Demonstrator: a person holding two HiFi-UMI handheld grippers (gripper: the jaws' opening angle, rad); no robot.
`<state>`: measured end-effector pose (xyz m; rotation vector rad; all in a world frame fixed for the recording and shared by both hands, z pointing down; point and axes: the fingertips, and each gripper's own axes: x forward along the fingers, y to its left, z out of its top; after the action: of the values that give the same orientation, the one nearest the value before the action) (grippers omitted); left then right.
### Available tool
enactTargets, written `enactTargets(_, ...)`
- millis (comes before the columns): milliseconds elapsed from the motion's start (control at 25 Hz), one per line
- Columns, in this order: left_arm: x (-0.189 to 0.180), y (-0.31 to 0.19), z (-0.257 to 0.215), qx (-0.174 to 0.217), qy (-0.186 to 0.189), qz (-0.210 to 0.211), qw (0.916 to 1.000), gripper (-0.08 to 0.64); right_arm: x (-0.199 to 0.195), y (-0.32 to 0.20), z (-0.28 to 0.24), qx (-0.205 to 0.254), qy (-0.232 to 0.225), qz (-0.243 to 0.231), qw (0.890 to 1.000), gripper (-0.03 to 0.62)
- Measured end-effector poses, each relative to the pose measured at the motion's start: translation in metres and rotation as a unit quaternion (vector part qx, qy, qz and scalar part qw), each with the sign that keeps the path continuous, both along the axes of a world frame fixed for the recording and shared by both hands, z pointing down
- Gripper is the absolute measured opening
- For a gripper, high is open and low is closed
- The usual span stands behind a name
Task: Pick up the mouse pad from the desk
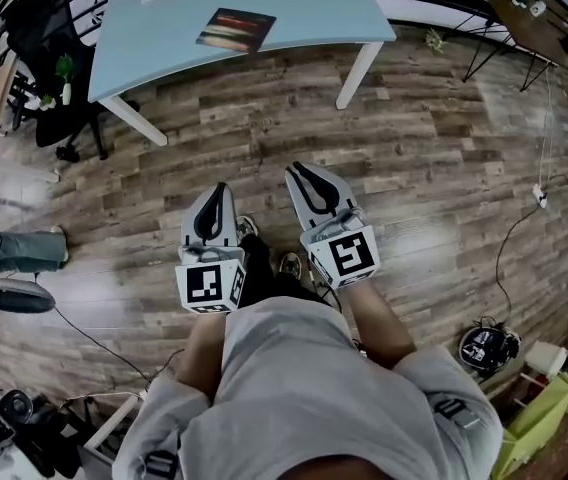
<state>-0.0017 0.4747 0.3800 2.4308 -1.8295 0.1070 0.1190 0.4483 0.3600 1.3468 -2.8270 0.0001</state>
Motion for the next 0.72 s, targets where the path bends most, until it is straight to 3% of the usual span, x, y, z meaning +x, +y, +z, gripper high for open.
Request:
enactTargets(280,-0.016,-0.035,0.021,-0.026,0.007,0.006,0.9996,0.012,-0.013,-0.035,0.016,-0.017,0.016,0.009,1.0,0.054)
enactTargets(720,-0.05,-0.147,0.012,-0.013,0.021,0.049,0.9985,0.012,-0.047,-0.131,0.013,-0.022,0.037,0.038,0.998,0.051)
